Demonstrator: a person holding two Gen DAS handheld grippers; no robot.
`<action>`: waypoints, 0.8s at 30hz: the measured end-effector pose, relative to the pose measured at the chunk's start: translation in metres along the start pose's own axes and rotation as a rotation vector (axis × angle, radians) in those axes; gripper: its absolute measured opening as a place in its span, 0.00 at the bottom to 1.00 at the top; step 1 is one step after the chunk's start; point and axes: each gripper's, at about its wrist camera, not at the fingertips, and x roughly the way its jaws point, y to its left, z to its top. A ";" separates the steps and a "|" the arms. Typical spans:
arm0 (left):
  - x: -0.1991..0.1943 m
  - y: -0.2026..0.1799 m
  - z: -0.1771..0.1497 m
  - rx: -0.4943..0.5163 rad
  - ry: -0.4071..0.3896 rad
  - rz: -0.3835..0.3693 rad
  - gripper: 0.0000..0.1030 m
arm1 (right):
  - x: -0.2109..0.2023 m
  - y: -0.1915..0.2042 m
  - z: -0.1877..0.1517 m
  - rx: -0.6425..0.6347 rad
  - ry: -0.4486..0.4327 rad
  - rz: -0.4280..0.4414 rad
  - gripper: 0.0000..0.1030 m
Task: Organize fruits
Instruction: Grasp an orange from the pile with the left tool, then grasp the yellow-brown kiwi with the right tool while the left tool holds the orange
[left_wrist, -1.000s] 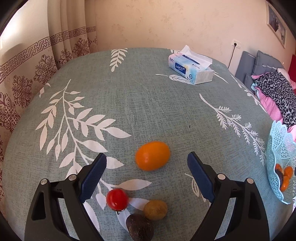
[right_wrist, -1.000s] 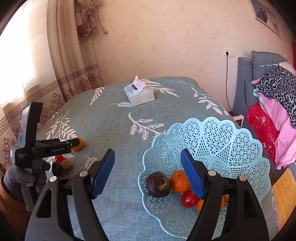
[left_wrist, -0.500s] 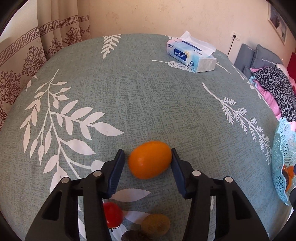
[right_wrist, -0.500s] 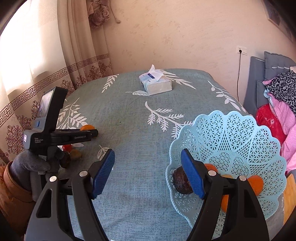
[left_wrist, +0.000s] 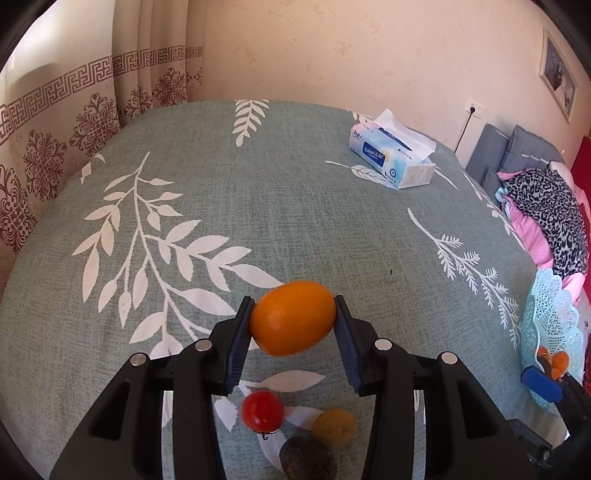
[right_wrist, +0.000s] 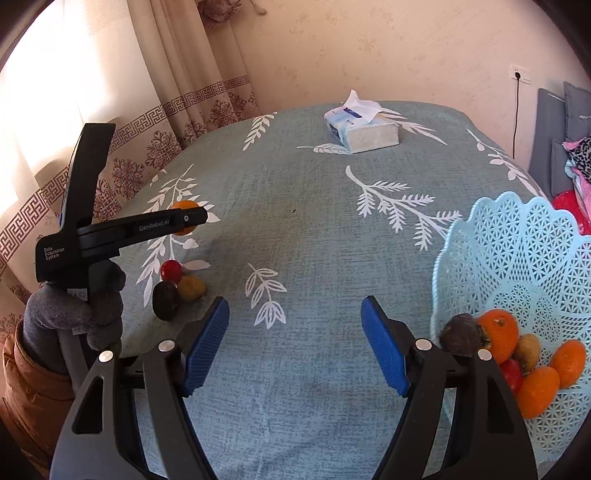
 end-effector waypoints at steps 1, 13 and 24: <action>-0.004 0.002 0.000 -0.004 -0.011 0.006 0.42 | 0.004 0.003 0.000 -0.006 0.010 0.010 0.73; -0.032 0.027 -0.004 -0.054 -0.090 0.042 0.42 | 0.055 0.055 0.003 -0.173 0.118 0.050 0.73; -0.035 0.043 -0.006 -0.091 -0.099 0.057 0.42 | 0.093 0.084 0.005 -0.276 0.164 0.056 0.72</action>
